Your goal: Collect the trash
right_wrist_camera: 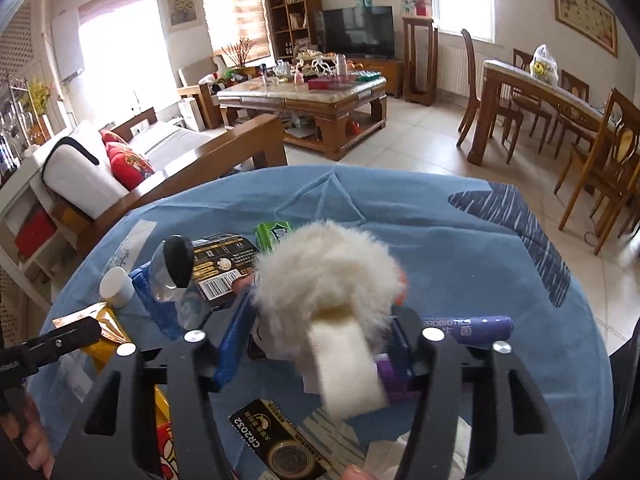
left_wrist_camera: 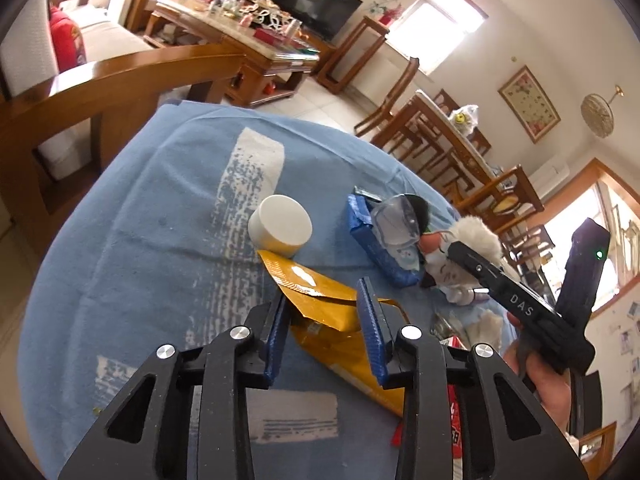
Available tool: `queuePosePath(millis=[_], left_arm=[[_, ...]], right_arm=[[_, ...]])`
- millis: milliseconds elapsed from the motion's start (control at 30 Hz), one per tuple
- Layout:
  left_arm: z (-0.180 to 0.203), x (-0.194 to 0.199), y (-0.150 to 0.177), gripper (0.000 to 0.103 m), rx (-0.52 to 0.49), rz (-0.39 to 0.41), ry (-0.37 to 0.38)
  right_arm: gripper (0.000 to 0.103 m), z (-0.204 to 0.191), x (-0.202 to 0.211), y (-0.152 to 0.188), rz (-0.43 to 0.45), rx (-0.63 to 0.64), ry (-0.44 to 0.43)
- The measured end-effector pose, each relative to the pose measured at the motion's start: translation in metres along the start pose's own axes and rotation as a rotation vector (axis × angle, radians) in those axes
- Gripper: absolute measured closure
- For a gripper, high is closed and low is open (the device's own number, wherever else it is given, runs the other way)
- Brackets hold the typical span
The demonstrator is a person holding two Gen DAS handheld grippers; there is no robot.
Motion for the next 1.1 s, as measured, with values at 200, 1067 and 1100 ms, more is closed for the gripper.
queuePosePath(millis=[200, 1067, 1100], left_arm=[[0.008, 0.031, 0.007, 0.075, -0.052, 0.131, 0.067], [0.164, 0.085, 0.064, 0.081, -0.401, 0.266, 0.135], [0.16, 0.085, 0.061, 0.081, -0.383, 0.267, 0.124]], right_arm=[[0.058, 0.003, 0.027, 0.002, 0.082, -0.066, -0.095], [0.057, 0.091, 0.195, 0.069, 0.376, -0.182, 0.01], [0.057, 0.097, 0.196, 0.074, 0.372, -0.193, 0.017]])
Point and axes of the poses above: each gripper's, at about its wrist camera, not at the fingertips, and x roughly against the way its jaws point, z to its right, y to its underside, the point moved 2 cm from there along -x, roughly the way its jaws point, and after that the axes turned 8 degrees about x, right-handed, at the moved point
